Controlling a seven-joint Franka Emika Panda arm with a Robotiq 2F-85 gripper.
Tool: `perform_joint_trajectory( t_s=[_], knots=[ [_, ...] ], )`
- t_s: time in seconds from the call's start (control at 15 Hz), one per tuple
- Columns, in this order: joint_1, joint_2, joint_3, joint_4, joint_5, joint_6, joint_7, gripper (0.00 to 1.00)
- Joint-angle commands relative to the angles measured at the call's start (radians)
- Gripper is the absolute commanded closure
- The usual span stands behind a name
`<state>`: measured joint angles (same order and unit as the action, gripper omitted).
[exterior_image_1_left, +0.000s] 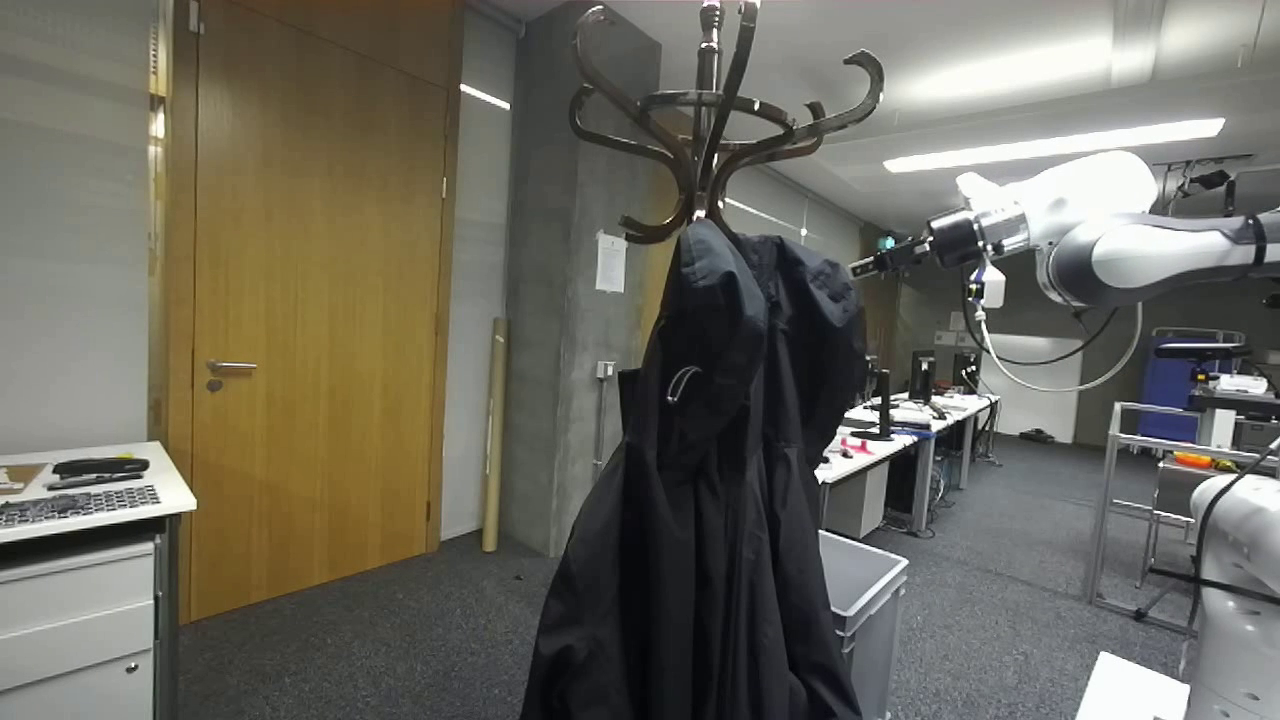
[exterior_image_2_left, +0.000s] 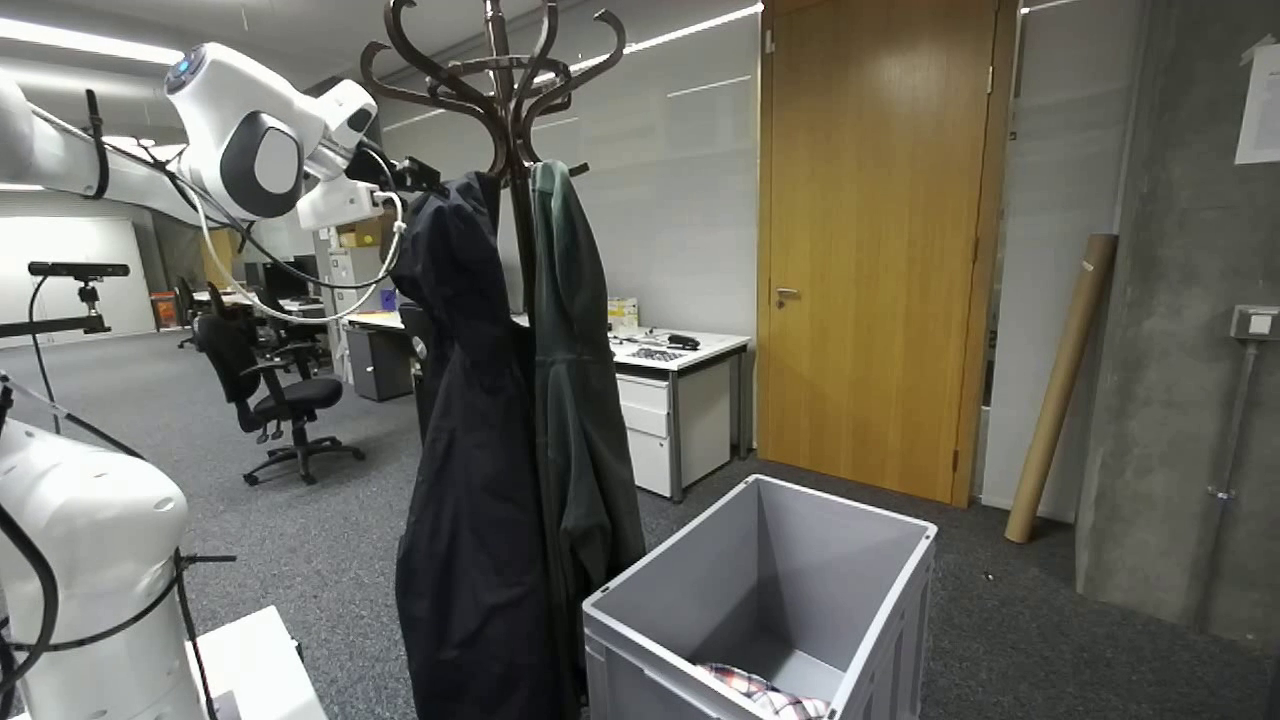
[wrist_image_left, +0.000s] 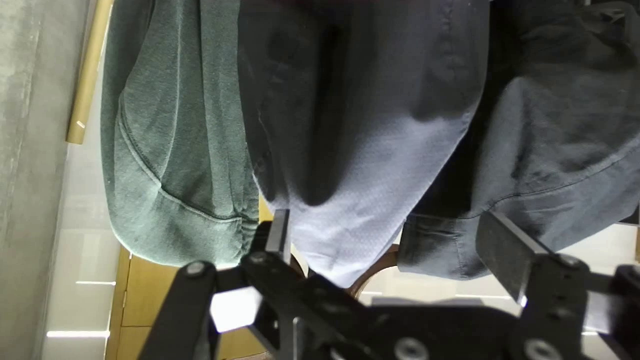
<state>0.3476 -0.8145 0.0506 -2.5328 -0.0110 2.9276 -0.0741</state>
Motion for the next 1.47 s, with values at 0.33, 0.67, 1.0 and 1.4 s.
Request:
perform_joint_trajectory(
  t_s=[0.33,0.67,1.0,1.4],
  knots=[
    [0.012,0.092,-0.024,0.061,-0.006,0.066,-0.073,0.0],
    [0.01,0.106,-0.032,0.079,-0.011,0.074,-0.101,0.27],
    [0.008,0.105,-0.035,0.08,-0.01,0.069,-0.103,0.62],
    [0.003,0.088,-0.033,0.095,-0.011,0.051,-0.1,1.0]
  ],
)
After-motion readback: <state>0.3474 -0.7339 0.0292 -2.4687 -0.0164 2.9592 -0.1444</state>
